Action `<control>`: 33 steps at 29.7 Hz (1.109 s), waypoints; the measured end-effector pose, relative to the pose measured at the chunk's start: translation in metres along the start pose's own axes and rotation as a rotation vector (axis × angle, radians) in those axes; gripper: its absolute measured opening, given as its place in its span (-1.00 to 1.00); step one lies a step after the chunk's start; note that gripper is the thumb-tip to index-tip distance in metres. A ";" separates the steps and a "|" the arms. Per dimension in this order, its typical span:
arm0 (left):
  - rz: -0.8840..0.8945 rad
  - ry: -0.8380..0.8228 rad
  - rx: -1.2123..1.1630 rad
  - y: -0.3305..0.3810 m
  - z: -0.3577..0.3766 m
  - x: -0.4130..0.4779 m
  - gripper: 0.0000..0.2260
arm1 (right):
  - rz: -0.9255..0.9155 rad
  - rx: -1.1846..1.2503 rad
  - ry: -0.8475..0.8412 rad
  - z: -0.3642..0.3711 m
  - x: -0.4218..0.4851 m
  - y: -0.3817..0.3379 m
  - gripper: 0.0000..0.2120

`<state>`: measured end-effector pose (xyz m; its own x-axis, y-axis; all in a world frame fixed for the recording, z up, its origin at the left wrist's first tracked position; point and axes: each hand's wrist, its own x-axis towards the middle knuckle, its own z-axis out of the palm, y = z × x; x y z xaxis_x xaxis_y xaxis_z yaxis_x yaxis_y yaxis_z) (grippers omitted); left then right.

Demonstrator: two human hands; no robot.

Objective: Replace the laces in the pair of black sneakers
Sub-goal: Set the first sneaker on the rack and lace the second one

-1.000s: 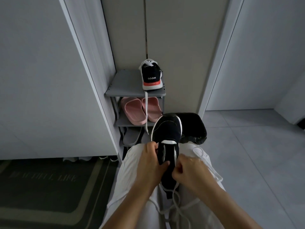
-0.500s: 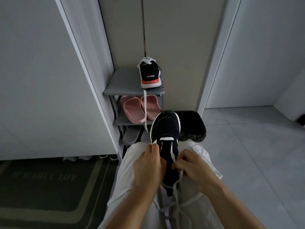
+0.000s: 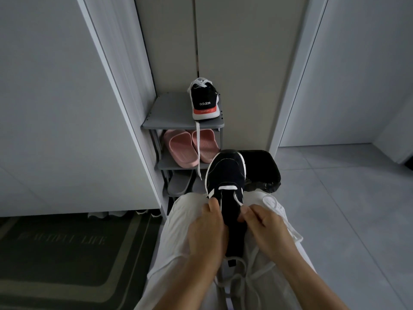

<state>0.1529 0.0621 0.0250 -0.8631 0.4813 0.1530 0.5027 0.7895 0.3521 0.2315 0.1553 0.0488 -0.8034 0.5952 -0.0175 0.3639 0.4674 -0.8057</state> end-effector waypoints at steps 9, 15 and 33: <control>-0.130 -0.259 -0.782 -0.029 -0.042 -0.012 -0.82 | 0.338 0.916 -0.300 -0.022 0.002 -0.010 -0.75; -0.023 -0.326 -1.189 -0.016 -0.081 0.005 -0.90 | 0.246 0.808 -0.380 -0.016 0.004 -0.026 -0.74; -0.042 -0.360 -1.322 -0.002 -0.114 0.038 -0.80 | 0.075 0.868 -0.366 -0.030 0.030 -0.058 -0.75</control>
<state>0.1136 0.0355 0.1348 -0.7144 0.6976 -0.0545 -0.1191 -0.0444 0.9919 0.2011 0.1658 0.1127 -0.9437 0.2931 -0.1532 0.0609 -0.3013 -0.9516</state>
